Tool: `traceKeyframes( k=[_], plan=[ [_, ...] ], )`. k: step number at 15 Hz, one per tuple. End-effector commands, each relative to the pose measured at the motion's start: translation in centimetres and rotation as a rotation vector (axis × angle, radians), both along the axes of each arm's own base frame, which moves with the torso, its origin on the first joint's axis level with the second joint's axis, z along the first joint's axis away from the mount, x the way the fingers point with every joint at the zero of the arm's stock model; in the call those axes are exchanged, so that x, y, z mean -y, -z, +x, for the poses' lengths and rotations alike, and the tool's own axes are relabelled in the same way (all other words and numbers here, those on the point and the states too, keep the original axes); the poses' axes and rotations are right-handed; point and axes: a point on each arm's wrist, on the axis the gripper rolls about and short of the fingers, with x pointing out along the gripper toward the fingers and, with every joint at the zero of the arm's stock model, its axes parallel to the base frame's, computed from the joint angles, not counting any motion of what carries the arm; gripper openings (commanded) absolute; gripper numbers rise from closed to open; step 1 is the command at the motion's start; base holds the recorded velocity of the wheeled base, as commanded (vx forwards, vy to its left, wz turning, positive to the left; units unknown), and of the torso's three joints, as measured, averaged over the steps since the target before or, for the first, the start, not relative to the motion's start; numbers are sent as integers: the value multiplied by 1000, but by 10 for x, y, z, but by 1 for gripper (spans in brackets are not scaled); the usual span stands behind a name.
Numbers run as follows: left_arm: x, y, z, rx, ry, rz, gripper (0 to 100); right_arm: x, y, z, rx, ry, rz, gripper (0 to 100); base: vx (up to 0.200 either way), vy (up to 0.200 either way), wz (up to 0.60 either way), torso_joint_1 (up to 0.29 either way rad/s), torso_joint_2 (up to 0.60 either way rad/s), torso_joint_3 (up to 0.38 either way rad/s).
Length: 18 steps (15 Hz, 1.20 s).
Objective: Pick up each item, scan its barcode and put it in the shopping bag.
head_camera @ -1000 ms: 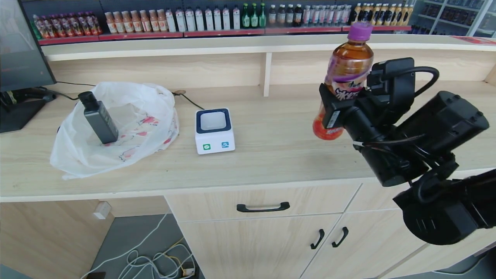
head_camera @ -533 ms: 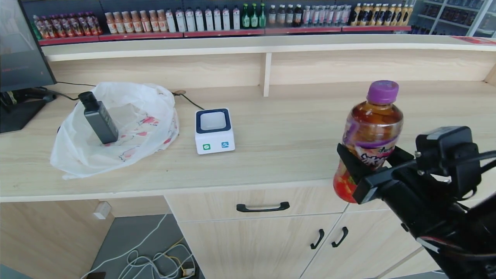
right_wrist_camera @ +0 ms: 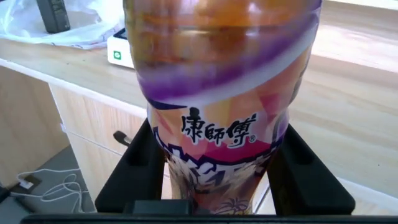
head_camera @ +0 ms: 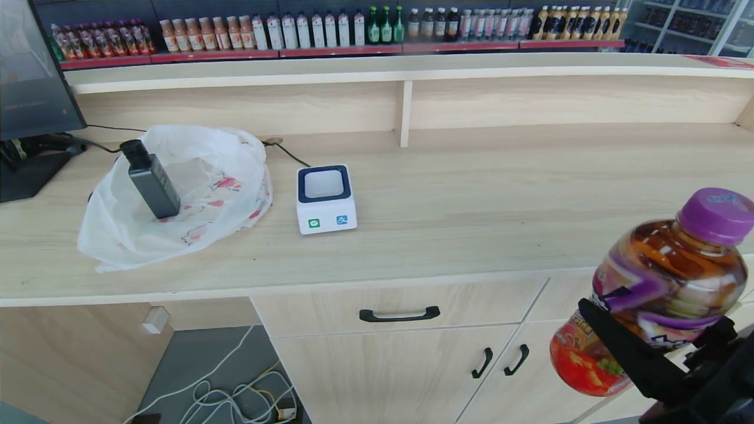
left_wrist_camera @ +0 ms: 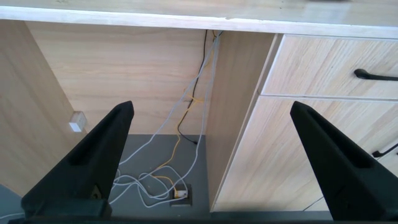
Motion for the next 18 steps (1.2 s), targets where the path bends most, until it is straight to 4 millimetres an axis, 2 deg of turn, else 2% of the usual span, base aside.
traceKeyframes(
  k=[1,4,8,9,11,12,15,18],
  plan=[
    [0,0,0,-1,0,0,100,-6,2,-6,-7,-61,-7,0,0,0,0,0,0,0],
    [0,0,0,-1,0,0,100,-12,7,-4,-20,-70,-50,0,0,0,0,0,0,0],
    [0,0,0,-1,0,0,100,-36,11,-11,8,-171,-158,0,0,0,0,0,0,0],
    [0,0,0,-1,0,0,100,-60,1,-11,71,-212,-184,0,0,0,0,0,0,0],
    [0,0,0,-1,0,0,100,-107,-5,-21,99,-318,-174,0,0,0,0,0,0,0],
    [0,0,0,1,0,0,100,-120,-4,-26,97,-314,-177,0,0,0,0,0,0,0],
    [0,0,0,1,0,0,100,-113,-3,-30,83,-241,-196,0,0,0,0,0,0,0],
    [0,0,0,-1,0,0,100,-105,-4,-39,181,-235,-319,0,0,0,0,0,0,0]
  ],
)
